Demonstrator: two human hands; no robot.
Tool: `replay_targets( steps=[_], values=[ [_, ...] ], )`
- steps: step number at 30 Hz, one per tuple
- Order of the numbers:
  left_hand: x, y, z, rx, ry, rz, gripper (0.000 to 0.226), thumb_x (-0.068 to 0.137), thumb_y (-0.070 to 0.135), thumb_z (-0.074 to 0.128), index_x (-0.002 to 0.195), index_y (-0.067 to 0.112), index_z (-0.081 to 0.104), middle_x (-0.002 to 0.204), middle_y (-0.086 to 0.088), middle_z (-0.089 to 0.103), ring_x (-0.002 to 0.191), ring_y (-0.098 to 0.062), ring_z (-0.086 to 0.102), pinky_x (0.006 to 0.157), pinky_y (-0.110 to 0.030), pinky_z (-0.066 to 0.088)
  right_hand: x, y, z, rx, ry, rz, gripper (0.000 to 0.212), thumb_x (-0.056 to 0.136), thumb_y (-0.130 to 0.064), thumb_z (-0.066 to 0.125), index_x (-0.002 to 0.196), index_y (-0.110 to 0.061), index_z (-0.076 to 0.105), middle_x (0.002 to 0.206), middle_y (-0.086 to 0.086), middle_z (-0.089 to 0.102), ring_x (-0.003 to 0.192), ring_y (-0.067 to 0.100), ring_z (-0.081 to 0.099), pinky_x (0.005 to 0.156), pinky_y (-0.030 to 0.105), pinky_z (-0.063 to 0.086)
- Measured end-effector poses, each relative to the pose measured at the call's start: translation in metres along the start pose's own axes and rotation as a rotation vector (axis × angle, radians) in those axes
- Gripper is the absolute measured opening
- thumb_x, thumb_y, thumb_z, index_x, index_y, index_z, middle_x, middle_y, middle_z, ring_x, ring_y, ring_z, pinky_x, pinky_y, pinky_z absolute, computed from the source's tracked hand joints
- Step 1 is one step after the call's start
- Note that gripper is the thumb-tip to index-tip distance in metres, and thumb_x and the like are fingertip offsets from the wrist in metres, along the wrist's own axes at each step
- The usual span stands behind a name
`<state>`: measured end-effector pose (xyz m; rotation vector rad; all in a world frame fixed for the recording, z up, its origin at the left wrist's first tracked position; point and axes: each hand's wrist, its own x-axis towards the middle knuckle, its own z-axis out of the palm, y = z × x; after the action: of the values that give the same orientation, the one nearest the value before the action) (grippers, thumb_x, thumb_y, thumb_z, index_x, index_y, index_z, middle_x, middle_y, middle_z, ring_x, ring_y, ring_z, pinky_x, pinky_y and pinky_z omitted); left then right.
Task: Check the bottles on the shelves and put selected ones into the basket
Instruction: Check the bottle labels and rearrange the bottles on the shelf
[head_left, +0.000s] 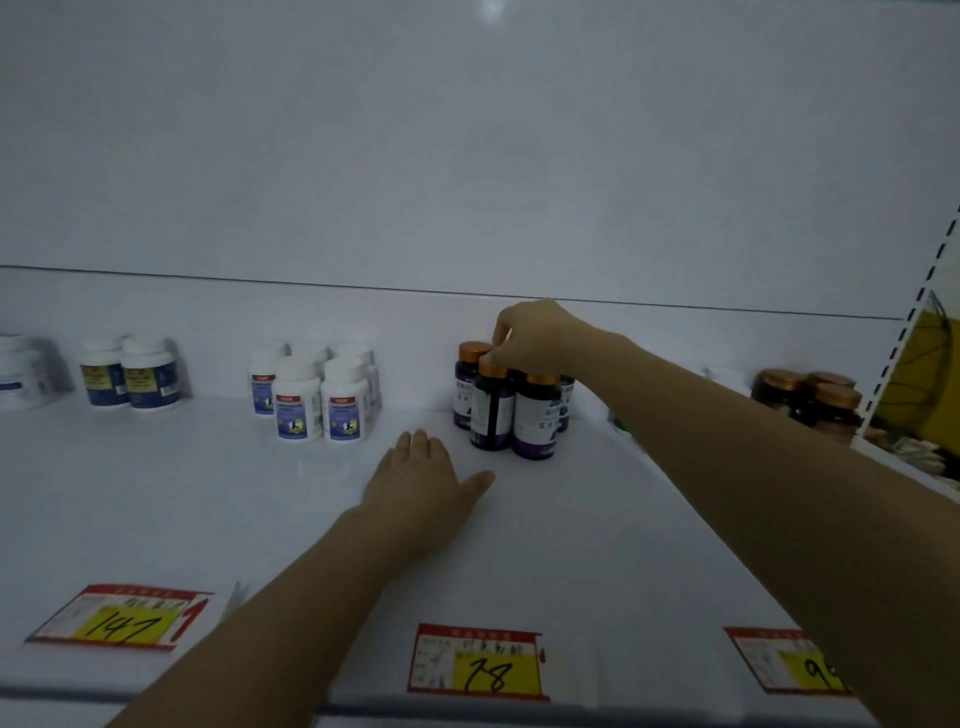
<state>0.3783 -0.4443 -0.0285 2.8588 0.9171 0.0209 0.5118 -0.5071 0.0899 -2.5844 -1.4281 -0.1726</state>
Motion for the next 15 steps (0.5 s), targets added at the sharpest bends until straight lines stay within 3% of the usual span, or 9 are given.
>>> replay_targets(
  steps=[7, 10, 15],
  values=[
    [0.001, -0.003, 0.011, 0.021, -0.054, 0.012, 0.085, 0.092, 0.065, 0.010, 0.149, 0.004, -0.006, 0.158, -0.013, -0.008, 0.146, -0.023, -0.006, 0.117, -0.035, -0.002, 0.008, -0.004, 0.019, -0.021, 0.009, -0.018, 0.044, 0.092, -0.040, 0.056, 0.117, -0.004, 0.055, 0.115, 0.012, 0.057, 0.103, 0.025, 0.053, 0.075, 0.029, 0.041],
    [0.001, -0.004, 0.011, 0.023, -0.058, 0.018, 0.085, 0.092, 0.065, 0.009, 0.149, 0.004, -0.007, 0.158, -0.013, -0.009, 0.146, -0.023, -0.006, 0.118, -0.035, -0.002, 0.013, -0.004, 0.027, -0.031, 0.029, -0.006, 0.039, 0.092, -0.035, 0.057, 0.115, -0.004, 0.053, 0.112, 0.012, 0.055, 0.090, 0.022, 0.048, 0.072, 0.030, 0.039],
    [0.000, -0.005, 0.012, 0.018, -0.052, 0.019, 0.085, 0.092, 0.065, 0.008, 0.149, 0.004, -0.007, 0.158, -0.013, -0.009, 0.146, -0.024, -0.006, 0.117, -0.036, -0.002, 0.016, -0.005, 0.033, 0.001, 0.067, 0.024, 0.029, 0.092, -0.025, 0.057, 0.113, -0.006, 0.050, 0.113, 0.013, 0.056, 0.088, 0.022, 0.049, 0.072, 0.031, 0.041]
  ],
)
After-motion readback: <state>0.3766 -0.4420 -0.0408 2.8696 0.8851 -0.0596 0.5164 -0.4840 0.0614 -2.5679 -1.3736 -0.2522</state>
